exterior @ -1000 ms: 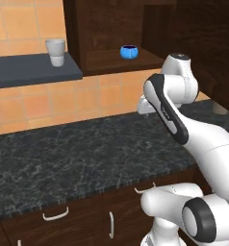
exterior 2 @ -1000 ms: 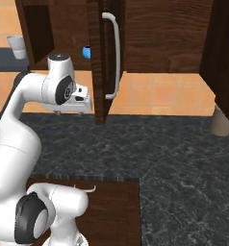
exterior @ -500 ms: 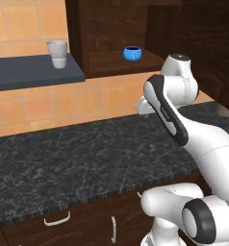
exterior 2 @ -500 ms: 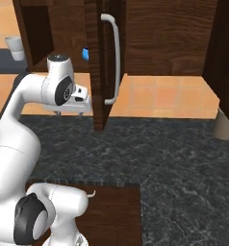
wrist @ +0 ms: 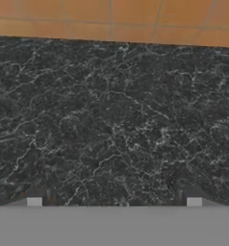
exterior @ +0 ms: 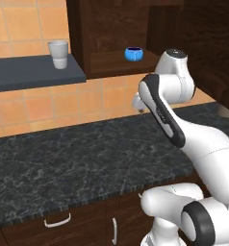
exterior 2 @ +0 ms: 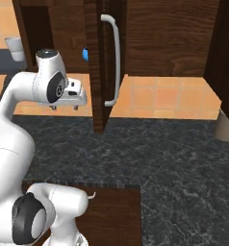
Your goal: Gather all objects into one cabinet and sort the glasses and bowls to opposite sides.
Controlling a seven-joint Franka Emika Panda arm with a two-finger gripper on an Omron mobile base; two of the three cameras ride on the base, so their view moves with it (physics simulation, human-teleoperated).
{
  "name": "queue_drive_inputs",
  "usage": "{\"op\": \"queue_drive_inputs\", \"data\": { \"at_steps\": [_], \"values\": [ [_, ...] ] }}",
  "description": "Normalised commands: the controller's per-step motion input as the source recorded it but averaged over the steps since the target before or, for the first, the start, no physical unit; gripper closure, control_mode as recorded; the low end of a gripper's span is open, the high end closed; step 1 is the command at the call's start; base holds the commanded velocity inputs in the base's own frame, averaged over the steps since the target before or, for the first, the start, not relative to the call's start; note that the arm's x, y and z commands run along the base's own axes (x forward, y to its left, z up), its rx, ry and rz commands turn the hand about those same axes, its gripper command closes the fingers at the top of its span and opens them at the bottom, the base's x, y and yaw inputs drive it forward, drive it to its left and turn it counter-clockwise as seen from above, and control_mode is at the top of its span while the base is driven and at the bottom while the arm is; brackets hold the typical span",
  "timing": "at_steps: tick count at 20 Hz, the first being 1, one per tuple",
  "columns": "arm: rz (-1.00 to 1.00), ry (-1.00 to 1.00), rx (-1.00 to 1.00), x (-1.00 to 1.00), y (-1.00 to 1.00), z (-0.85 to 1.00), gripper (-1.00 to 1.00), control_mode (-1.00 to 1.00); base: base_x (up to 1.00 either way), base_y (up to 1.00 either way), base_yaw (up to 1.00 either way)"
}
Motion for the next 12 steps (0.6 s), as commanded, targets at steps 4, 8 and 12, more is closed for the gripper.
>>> {"op": "queue_drive_inputs", "data": {
  "at_steps": [4, 8, 12],
  "values": [
    [-0.10, -0.29, -0.15, 0.59, 0.81, 0.58, -1.00, -1.00, 0.00, 0.00, 0.00],
    [-0.14, -0.27, -0.03, 0.72, 0.17, 0.75, -1.00, -1.00, 0.00, 0.00, 0.00],
    [-0.14, -0.20, 0.00, 0.45, 0.00, 0.50, -1.00, -1.00, 0.00, 0.00, 0.00]
  ]
}}
